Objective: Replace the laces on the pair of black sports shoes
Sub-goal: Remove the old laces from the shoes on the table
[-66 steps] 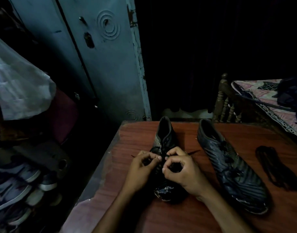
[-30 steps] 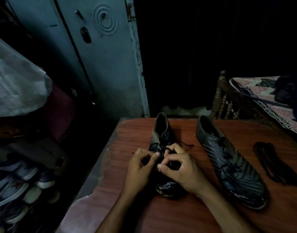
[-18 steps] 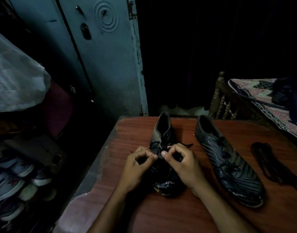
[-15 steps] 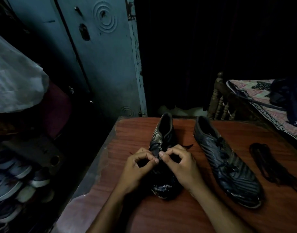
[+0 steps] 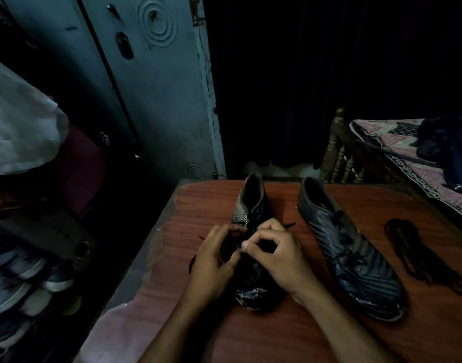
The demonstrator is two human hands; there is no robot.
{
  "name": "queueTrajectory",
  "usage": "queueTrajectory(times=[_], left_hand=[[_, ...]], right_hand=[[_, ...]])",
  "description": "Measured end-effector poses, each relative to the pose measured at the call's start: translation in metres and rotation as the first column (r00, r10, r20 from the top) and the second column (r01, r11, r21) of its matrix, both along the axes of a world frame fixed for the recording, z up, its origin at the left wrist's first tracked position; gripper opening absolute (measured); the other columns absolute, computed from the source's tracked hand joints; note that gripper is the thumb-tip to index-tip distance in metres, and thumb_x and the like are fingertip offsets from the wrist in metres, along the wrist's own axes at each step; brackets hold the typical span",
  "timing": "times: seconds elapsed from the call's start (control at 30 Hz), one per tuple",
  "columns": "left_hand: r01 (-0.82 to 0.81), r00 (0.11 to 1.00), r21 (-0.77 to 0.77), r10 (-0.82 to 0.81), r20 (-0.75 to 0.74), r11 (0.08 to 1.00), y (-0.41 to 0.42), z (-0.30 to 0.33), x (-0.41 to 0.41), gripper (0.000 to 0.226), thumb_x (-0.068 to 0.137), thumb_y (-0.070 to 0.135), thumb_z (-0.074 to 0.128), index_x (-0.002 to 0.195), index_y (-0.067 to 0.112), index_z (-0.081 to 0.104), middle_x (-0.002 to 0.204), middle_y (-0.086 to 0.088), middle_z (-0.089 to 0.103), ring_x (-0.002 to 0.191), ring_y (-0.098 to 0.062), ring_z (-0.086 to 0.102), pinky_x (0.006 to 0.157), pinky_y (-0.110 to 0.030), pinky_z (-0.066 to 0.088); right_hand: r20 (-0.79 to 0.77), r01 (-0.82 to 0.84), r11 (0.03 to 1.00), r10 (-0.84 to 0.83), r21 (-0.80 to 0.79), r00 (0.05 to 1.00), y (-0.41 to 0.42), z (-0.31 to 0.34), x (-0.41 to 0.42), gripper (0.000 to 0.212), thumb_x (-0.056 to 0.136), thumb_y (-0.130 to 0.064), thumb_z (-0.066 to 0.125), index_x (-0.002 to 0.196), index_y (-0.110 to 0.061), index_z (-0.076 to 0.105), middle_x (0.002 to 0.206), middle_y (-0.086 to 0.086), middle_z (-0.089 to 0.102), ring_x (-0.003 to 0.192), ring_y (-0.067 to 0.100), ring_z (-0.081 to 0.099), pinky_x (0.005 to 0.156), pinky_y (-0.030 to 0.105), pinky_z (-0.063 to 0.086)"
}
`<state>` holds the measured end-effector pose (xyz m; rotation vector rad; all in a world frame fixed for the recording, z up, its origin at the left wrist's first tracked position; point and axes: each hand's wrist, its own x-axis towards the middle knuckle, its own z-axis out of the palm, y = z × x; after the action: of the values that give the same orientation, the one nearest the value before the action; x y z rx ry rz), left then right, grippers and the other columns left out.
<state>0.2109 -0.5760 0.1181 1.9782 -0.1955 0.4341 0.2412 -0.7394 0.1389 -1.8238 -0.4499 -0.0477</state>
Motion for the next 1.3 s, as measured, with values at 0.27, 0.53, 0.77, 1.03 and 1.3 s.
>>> queueTrajectory(times=[0.27,0.53,0.77,1.03,1.3], left_hand=[[-0.145,0.983,0.000,0.145,0.112,0.989,0.000,0.002,0.001,0.011,0.094,0.018,0.062,0.098,0.025,0.070,0.096,0.012,0.067,0.096,-0.010,0.066,0.080,-0.021,0.049],[-0.104,0.994,-0.386,0.086,-0.064,0.916,-0.002,-0.001,-0.004,0.014,0.108,0.028,0.053,0.104,0.023,0.066,0.107,-0.004,0.073,0.097,-0.024,0.067,0.087,-0.060,0.052],[-0.118,0.993,-0.573,0.079,-0.093,0.811,-0.002,0.003,-0.002,0.023,0.107,0.037,0.053,0.096,0.018,0.059,0.094,-0.012,0.066,0.083,-0.025,0.054,0.076,-0.046,0.043],[-0.151,0.988,-0.644,0.097,-0.119,0.750,0.002,0.006,0.000,0.014,0.108,0.023,0.048,0.095,0.018,0.051,0.081,-0.005,0.055,0.072,-0.021,0.046,0.064,-0.036,0.040],[-0.092,0.994,-0.595,0.034,-0.107,0.799,-0.002,0.005,-0.001,0.019,0.107,0.015,0.052,0.091,0.021,0.061,0.079,-0.006,0.059,0.075,-0.026,0.050,0.069,-0.043,0.042]], right_hand=[[0.008,-0.148,0.976,0.149,0.158,0.989,0.000,0.002,-0.003,0.025,0.077,-0.040,0.077,0.062,-0.024,0.066,0.088,-0.009,0.051,0.086,0.004,0.055,0.081,0.017,0.043],[-0.085,0.201,0.940,-0.184,0.276,0.979,-0.001,-0.012,0.011,0.018,0.090,-0.018,0.074,0.088,-0.028,0.058,0.084,-0.003,0.067,0.078,0.021,0.070,0.072,0.039,0.052],[0.060,0.205,0.975,-0.211,0.086,0.976,-0.001,-0.016,0.013,0.026,0.089,-0.013,0.074,0.111,-0.027,0.069,0.112,-0.008,0.059,0.086,0.008,0.068,0.079,0.029,0.056],[-0.005,0.204,0.969,-0.205,0.143,0.979,0.001,-0.013,0.011,0.019,0.087,-0.012,0.075,0.096,-0.028,0.070,0.103,-0.008,0.062,0.088,0.007,0.069,0.079,0.032,0.058],[-0.024,0.254,0.950,-0.254,0.185,0.967,0.002,-0.013,0.009,0.020,0.087,-0.018,0.076,0.094,-0.033,0.066,0.090,-0.010,0.072,0.087,0.008,0.069,0.080,0.042,0.059]])
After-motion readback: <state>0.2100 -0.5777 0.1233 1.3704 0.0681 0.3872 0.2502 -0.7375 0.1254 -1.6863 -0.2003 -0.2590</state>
